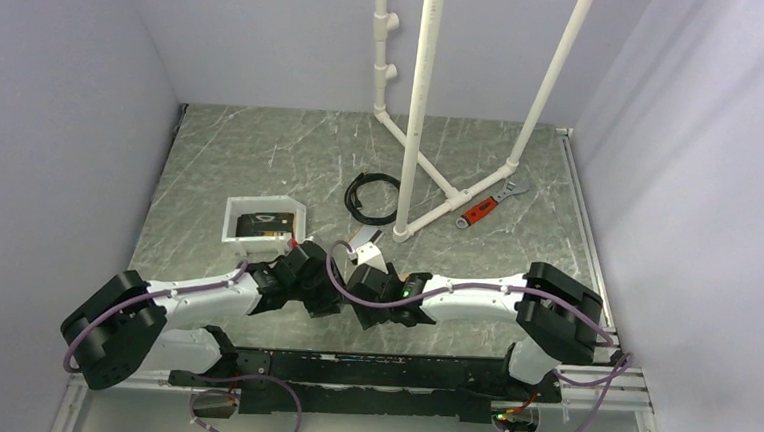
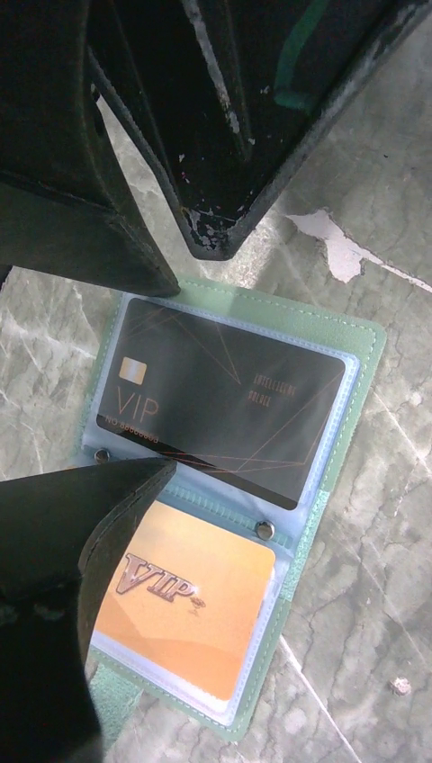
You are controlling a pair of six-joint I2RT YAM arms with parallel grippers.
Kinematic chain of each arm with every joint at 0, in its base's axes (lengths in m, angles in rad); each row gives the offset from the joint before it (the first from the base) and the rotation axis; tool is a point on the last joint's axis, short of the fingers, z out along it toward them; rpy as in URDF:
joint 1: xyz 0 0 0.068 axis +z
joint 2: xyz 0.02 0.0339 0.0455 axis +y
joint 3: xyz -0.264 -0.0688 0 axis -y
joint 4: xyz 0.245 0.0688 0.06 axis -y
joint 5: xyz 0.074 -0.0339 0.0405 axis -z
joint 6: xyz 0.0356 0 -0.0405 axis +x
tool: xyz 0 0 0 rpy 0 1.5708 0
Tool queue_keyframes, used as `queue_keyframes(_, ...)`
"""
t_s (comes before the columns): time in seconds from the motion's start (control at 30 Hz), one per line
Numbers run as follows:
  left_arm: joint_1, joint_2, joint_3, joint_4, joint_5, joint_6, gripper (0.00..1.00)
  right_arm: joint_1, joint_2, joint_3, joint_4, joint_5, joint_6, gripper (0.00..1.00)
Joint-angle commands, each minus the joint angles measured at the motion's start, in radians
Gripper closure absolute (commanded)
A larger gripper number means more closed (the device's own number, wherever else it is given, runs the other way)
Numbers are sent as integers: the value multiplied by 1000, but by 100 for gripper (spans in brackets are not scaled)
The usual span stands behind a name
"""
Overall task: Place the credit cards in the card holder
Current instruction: Insert the credit card into the card holder.
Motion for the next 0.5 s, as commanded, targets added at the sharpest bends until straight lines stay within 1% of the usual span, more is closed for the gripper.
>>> queue_keyframes(0.0, 10, -33, -1, -12, -25, 2, 44, 14, 28, 40, -42, -15, 80, 30)
queue_keyframes(0.03, 11, -36, -1, -17, -26, 0, 44, 14, 30, 43, -50, -15, 94, 31)
queue_keyframes(0.23, 14, -61, 2, -33, -34, 0, 43, 14, 48, 52, -80, 25, 153, 42)
queue_keyframes(0.33, 19, -62, 8, -30, -20, 3, 44, 14, 23, 27, -38, 10, 152, 50)
queue_keyframes(0.47, 28, -46, 15, 15, 20, 12, 46, 9, -33, -28, 30, -3, 156, 54)
